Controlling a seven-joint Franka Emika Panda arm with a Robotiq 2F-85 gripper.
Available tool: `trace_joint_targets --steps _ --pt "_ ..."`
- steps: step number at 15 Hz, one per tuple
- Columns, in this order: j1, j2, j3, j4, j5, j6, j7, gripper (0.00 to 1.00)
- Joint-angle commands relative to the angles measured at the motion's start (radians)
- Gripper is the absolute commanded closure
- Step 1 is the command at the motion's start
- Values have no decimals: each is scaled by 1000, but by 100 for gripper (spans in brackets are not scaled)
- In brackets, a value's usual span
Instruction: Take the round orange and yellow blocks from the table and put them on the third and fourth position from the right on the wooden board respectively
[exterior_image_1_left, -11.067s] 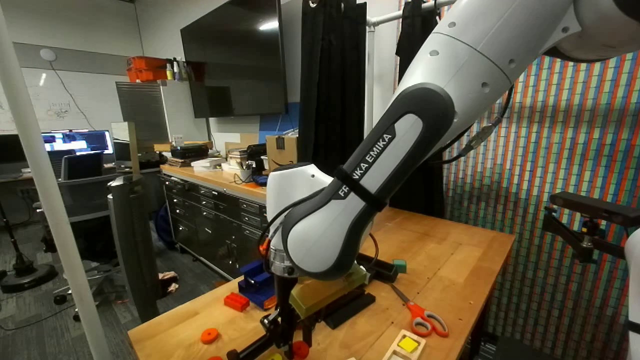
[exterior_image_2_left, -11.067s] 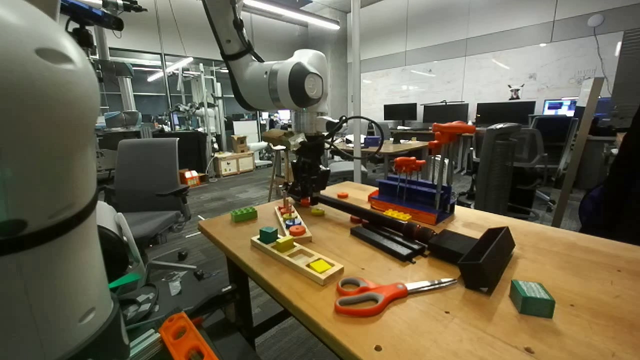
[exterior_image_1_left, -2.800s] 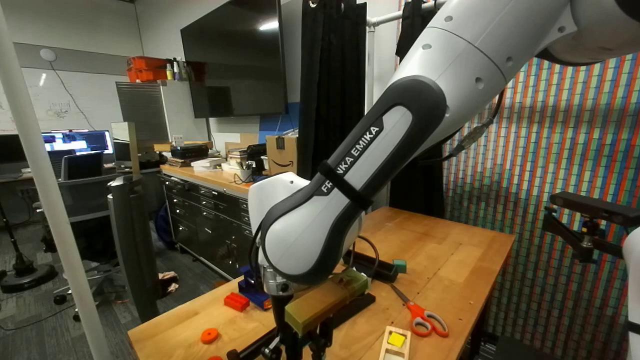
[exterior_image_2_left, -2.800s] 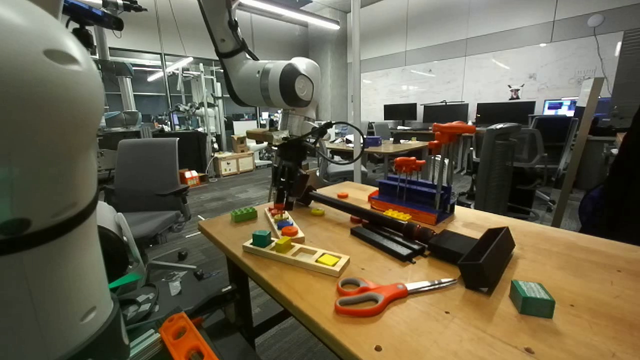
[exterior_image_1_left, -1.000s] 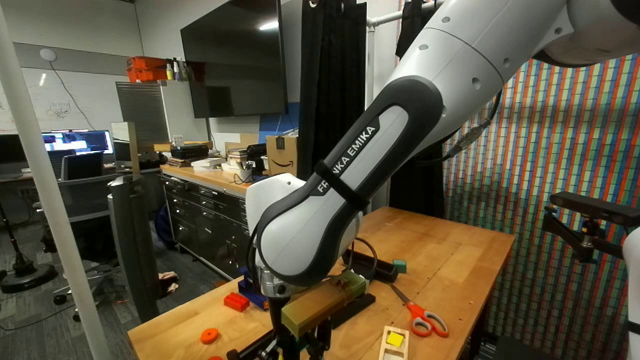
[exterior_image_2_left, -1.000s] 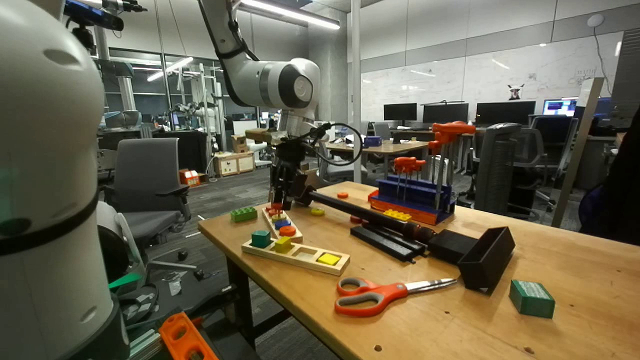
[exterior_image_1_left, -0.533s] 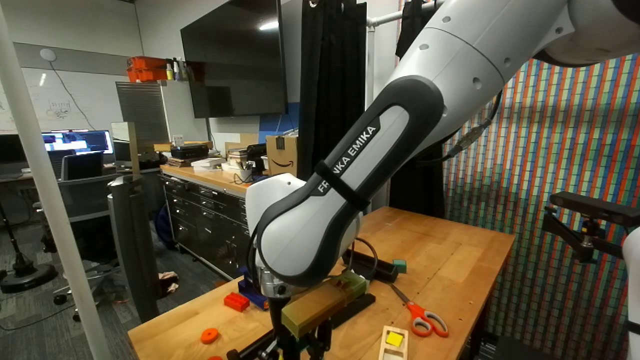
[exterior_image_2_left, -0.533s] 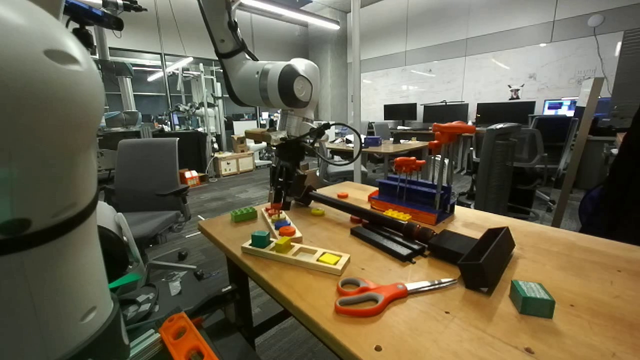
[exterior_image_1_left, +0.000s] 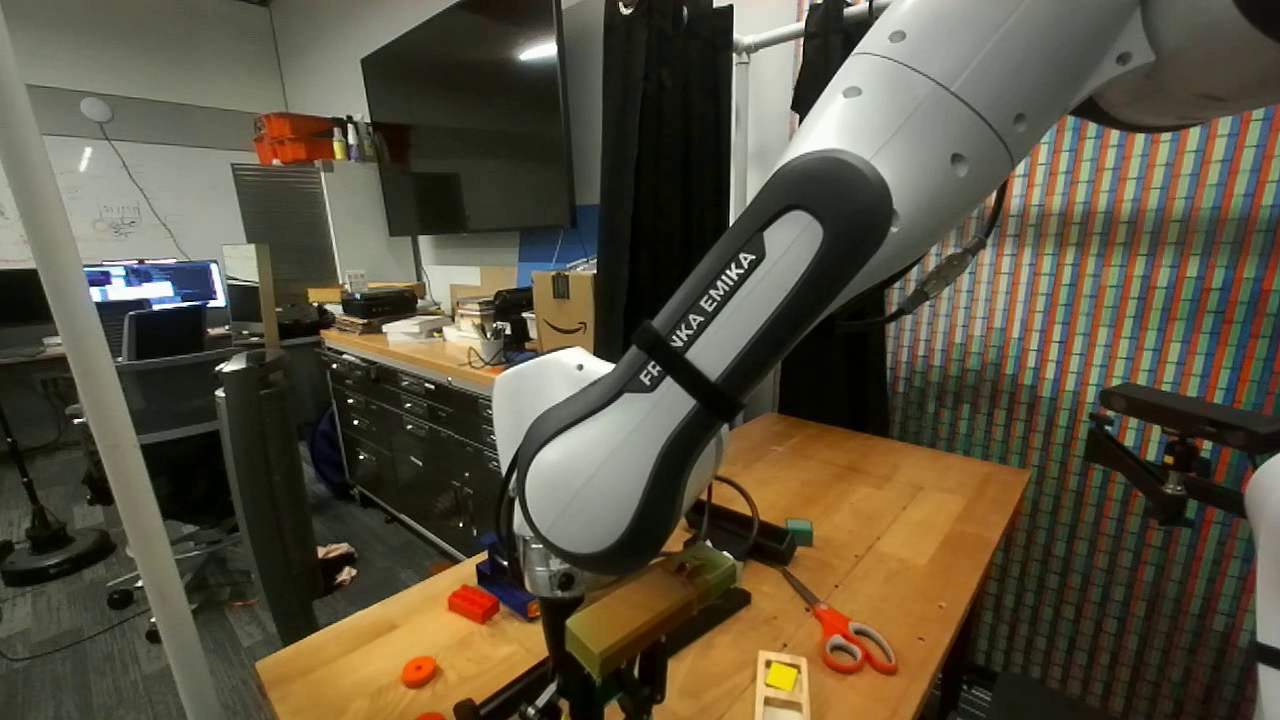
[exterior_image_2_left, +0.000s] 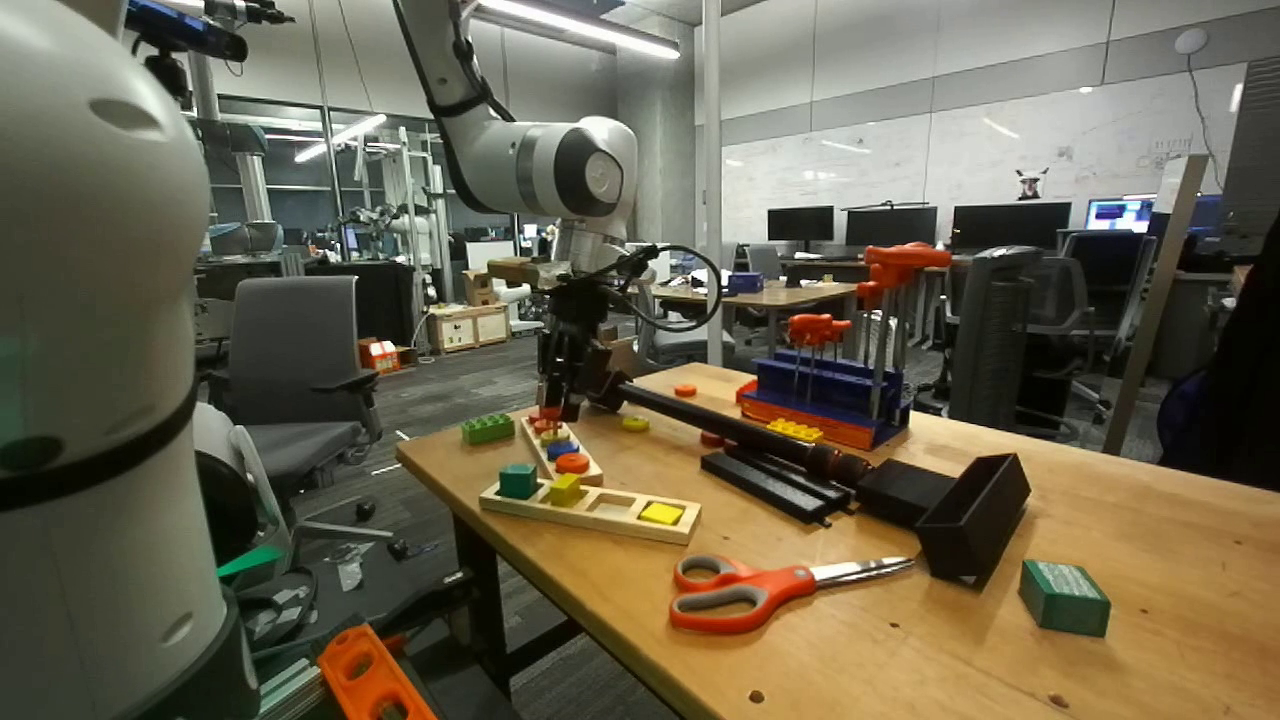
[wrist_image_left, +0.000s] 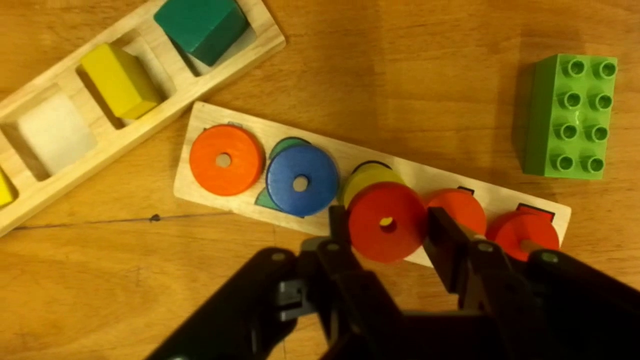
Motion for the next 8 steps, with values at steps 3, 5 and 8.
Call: trace_joint_targets --steps 3,5,8 --pt "8 -35 4 -33 2 -11 34 76" --pt "8 -41 4 -39 1 -10 40 76" --pt "9 -42 5 -49 0 -10 45 76"
